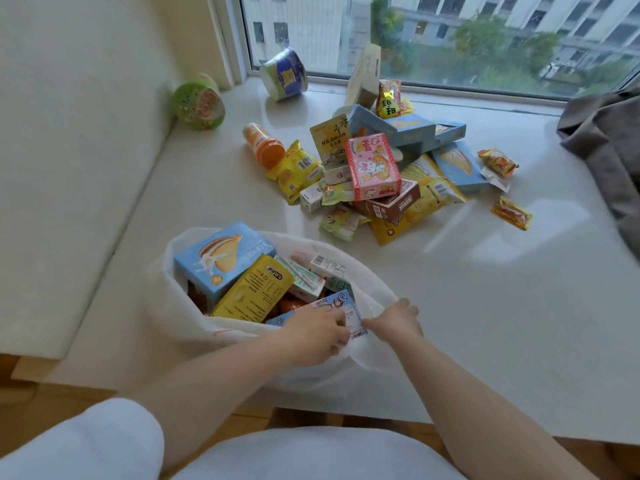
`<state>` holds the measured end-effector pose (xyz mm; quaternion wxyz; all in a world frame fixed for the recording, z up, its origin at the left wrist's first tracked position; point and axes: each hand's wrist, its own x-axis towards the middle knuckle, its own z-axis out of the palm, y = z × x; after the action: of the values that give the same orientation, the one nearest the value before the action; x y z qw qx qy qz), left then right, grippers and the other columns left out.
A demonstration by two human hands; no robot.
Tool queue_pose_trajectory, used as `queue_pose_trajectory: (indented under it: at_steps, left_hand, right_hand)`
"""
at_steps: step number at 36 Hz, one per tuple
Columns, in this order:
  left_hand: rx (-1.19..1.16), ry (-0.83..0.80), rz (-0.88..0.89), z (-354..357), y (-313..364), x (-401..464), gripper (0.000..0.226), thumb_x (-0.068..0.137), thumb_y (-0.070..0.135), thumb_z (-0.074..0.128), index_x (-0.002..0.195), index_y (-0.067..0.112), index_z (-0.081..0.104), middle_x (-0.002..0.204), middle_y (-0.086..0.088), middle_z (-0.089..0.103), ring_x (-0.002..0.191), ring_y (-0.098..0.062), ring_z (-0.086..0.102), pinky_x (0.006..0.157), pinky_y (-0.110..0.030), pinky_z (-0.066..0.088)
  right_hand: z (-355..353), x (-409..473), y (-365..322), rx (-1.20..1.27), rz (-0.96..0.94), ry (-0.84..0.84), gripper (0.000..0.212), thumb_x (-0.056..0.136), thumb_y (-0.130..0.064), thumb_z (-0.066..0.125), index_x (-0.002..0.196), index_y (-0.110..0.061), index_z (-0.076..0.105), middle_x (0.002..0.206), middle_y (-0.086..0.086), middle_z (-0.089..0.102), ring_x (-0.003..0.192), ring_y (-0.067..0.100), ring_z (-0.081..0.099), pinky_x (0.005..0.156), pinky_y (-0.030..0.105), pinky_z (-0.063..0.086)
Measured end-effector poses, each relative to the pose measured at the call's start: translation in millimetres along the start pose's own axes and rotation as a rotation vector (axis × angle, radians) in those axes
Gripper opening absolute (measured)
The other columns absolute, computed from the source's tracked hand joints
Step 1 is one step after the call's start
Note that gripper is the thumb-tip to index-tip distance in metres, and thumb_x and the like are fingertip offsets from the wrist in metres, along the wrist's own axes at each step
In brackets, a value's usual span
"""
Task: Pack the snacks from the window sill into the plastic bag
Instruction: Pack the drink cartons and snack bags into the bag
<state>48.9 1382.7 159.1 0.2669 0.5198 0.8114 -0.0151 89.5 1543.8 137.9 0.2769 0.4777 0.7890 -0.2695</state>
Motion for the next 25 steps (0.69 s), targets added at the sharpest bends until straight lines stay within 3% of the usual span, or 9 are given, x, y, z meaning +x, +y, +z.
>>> queue_pose_trajectory:
  at_steps: [2,4,6,8,11,13,17,21,25]
  left_hand:
    - [-0.228,-0.009,-0.093,2.7,1.5,-3.4,0.011,0.098,0.024,0.044,0.105,0.026,0.051,0.115,-0.001,0.054,0.103,-0.022,0.051,0.081,-0.038,0.045]
    - [-0.476,0.004,-0.183,4.1,3.4,-7.5,0.009,0.099,0.022,0.041,0.094,0.030,0.041,0.105,-0.001,0.055,0.093,-0.021,0.050,0.078,-0.036,0.045]
    - [-0.689,0.008,-0.216,2.8,5.9,-12.8,0.009,0.099,0.023,0.040,0.093,0.030,0.040,0.096,0.000,0.052,0.089,-0.021,0.051,0.073,-0.032,0.043]
    - [-0.859,-0.006,-0.235,-0.2,9.7,-17.2,0.004,0.100,0.026,0.042,0.096,0.027,0.043,0.090,0.002,0.050,0.084,-0.016,0.049,0.066,-0.025,0.040]
    - [-1.043,0.019,-0.232,-2.6,17.2,-16.9,0.009,0.099,0.030,0.044,0.093,0.024,0.047,0.082,0.003,0.051,0.069,-0.010,0.045,0.061,-0.024,0.036]
    - [-1.227,0.052,-0.221,-4.7,22.1,-11.7,0.010,0.098,0.029,0.047,0.095,0.021,0.050,0.085,0.001,0.056,0.074,-0.013,0.049,0.070,-0.025,0.038]
    - [-1.587,0.161,-0.154,-19.3,29.5,3.8,0.004,0.093,0.022,0.052,0.096,0.020,0.053,0.092,-0.005,0.058,0.088,-0.022,0.051,0.074,-0.030,0.037]
    - [-1.641,0.146,-0.082,-30.4,43.0,12.6,0.004,0.096,0.020,0.049,0.095,0.021,0.052,0.095,-0.010,0.055,0.091,-0.023,0.051,0.081,-0.035,0.040]
    - [-1.227,0.085,-0.134,-37.6,42.2,12.3,0.014,0.099,0.034,0.045,0.088,0.027,0.051,0.086,0.004,0.056,0.073,-0.012,0.051,0.066,-0.027,0.040]
  right_hand:
    - [6.5,-1.1,4.4,0.164,0.096,-0.033,0.088,0.069,-0.039,0.078,0.134,-0.004,0.029,0.133,0.014,0.038,0.118,0.033,0.050,0.090,0.038,0.045]
    - [15.4,7.4,12.3,0.303,0.172,-0.143,0.083,0.061,-0.039,0.081,0.127,-0.006,0.043,0.129,0.014,0.051,0.113,0.031,0.056,0.090,0.037,0.050]
    - [25.3,19.9,19.7,0.299,0.145,-0.242,0.054,0.064,-0.033,0.077,0.109,-0.012,0.057,0.122,0.011,0.061,0.108,0.028,0.061,0.093,0.037,0.051]
    - [19.8,20.1,19.1,0.335,0.082,-0.231,0.023,0.084,-0.023,0.060,0.106,-0.019,0.055,0.117,0.008,0.060,0.112,0.025,0.058,0.094,0.029,0.048]
    - [-6.8,12.1,4.2,0.584,-0.025,-0.171,0.024,0.086,-0.005,0.053,0.108,-0.008,0.060,0.100,0.012,0.052,0.092,0.024,0.054,0.079,0.033,0.047]
    - [-28.1,2.8,-9.9,0.742,-0.101,-0.116,0.020,0.075,0.006,0.054,0.088,-0.007,0.061,0.088,0.015,0.055,0.080,0.027,0.055,0.068,0.035,0.047]
    - [-69.0,-23.0,-30.6,0.788,-0.362,0.026,0.034,0.085,0.004,0.041,0.105,-0.018,0.057,0.093,0.004,0.058,0.088,0.022,0.054,0.078,0.033,0.046]
    - [-76.1,-19.9,-20.7,0.826,-0.307,0.080,0.032,0.087,-0.006,0.047,0.116,-0.007,0.060,0.092,0.006,0.061,0.084,0.023,0.056,0.063,0.028,0.045]
    - [-72.3,-20.0,-15.9,0.358,-0.233,0.094,0.047,0.081,-0.020,0.055,0.127,-0.012,0.049,0.113,0.012,0.060,0.101,0.032,0.057,0.079,0.032,0.045]
